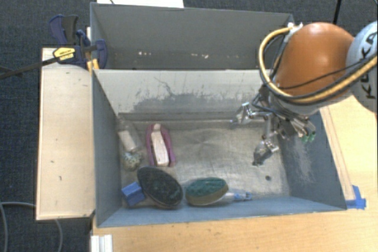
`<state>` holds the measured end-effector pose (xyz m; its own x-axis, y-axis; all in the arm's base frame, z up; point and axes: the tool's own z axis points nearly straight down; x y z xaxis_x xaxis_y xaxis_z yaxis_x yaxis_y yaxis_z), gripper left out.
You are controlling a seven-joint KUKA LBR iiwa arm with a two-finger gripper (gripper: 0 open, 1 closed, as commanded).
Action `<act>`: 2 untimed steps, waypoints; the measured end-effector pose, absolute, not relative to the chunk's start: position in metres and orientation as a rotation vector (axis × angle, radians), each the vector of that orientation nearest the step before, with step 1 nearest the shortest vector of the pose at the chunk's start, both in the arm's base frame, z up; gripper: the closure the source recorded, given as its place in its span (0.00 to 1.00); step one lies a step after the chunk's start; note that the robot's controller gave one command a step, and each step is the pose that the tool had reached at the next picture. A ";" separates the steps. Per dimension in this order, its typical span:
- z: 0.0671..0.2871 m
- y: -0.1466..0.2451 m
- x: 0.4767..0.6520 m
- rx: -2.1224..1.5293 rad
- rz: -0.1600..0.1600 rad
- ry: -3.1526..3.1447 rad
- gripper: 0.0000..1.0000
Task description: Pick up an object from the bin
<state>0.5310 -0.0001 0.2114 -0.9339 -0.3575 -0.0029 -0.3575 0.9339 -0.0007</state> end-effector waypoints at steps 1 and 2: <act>0.155 0.065 0.484 -0.533 0.007 3.104 0.00; 0.071 0.052 0.491 -1.228 0.000 2.884 0.00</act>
Offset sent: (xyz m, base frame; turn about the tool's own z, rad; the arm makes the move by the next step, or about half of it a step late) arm -0.0438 0.0598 -0.0534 0.0335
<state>0.4909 0.0524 0.0715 -0.6933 -0.7207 -0.0063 -0.7207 0.6933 -0.0029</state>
